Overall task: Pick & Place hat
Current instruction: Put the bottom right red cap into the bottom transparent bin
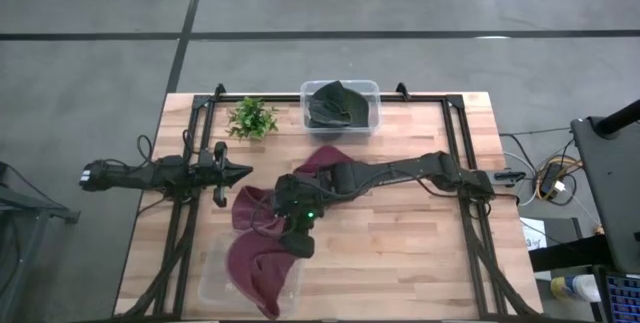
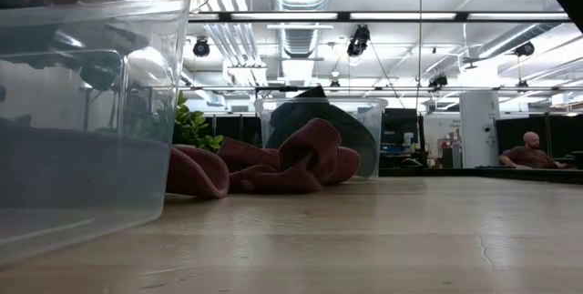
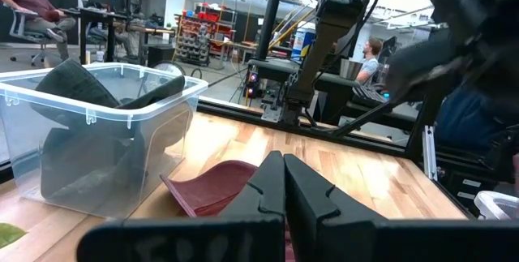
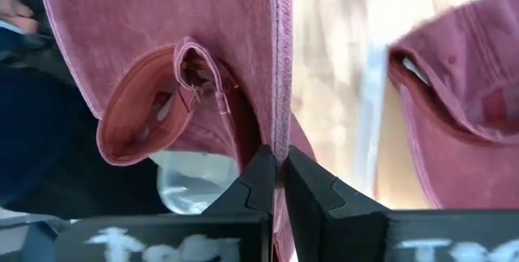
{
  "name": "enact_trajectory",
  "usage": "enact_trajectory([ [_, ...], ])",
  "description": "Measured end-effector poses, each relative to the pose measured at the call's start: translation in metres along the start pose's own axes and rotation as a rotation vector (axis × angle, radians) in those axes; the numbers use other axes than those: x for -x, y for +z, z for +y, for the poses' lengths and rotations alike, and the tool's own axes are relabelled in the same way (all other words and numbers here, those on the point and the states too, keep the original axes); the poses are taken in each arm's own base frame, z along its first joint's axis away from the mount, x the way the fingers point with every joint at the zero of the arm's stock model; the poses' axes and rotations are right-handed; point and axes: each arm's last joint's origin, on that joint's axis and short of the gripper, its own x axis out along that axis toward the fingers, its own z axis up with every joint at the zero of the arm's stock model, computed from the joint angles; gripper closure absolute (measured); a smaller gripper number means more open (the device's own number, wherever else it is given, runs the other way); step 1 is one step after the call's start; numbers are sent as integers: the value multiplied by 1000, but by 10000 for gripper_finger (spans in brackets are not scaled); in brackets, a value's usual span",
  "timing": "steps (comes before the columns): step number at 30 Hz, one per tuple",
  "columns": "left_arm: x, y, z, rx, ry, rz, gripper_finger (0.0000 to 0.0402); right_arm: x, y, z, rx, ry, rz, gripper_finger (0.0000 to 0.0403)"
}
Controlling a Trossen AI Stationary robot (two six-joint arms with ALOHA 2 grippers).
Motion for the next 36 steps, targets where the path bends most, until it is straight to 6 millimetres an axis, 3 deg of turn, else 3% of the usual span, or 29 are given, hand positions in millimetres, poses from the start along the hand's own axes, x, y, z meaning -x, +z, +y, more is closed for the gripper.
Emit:
enact_trajectory([
  [9, 0, 0, 0, 0, 0, 0, 402, 53, 1, 24, -31, 27, -21, 390],
  [16, 0, 0, 0, 85, -5, -3, 402, 101, -21, 35, -163, -38, 130, 390],
  [25, 3, 24, -5, 943, -127, -100, 402, 115, -52, 23, -297, -221, 419, 390],
  [31, 4, 28, -4, 1250, -118, -128, 402, 106, -51, 16, -294, -228, 431, 390],
  [36, 6, 39, -6, 1497, -227, -174, 402, 99, -50, 11, -300, -239, 444, 390],
])
